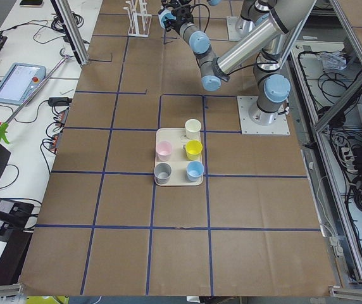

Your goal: Transfer IKEA cup to right arm and place on rack

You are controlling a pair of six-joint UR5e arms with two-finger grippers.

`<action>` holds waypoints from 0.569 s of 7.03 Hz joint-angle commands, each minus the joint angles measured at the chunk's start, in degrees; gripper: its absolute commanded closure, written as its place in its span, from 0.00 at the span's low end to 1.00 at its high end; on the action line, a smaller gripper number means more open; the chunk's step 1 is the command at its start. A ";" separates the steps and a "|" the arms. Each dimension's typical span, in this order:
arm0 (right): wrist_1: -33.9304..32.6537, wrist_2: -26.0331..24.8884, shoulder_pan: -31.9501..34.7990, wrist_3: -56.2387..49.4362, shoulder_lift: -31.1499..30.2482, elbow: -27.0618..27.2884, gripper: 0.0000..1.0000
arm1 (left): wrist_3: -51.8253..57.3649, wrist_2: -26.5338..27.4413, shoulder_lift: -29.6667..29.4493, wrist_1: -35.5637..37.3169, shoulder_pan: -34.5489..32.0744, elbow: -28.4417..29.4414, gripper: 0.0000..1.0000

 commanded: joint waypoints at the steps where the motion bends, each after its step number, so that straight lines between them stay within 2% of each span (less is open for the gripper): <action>1: -0.43 -0.27 -1.96 -0.50 0.78 -1.39 0.77 | -0.37 -0.88 0.81 0.41 6.72 -0.30 0.02; 2: -0.43 -0.10 -5.89 -2.07 1.31 -2.44 0.77 | -0.81 0.25 0.64 -0.72 7.28 0.40 0.02; 3: -0.51 -0.09 -10.10 -11.05 1.31 -3.32 0.83 | -4.21 5.74 0.72 -3.17 7.28 1.45 0.02; 4: -0.60 -0.18 -13.02 -20.97 1.92 -4.55 0.87 | -7.55 16.50 0.81 -7.28 7.11 3.72 0.01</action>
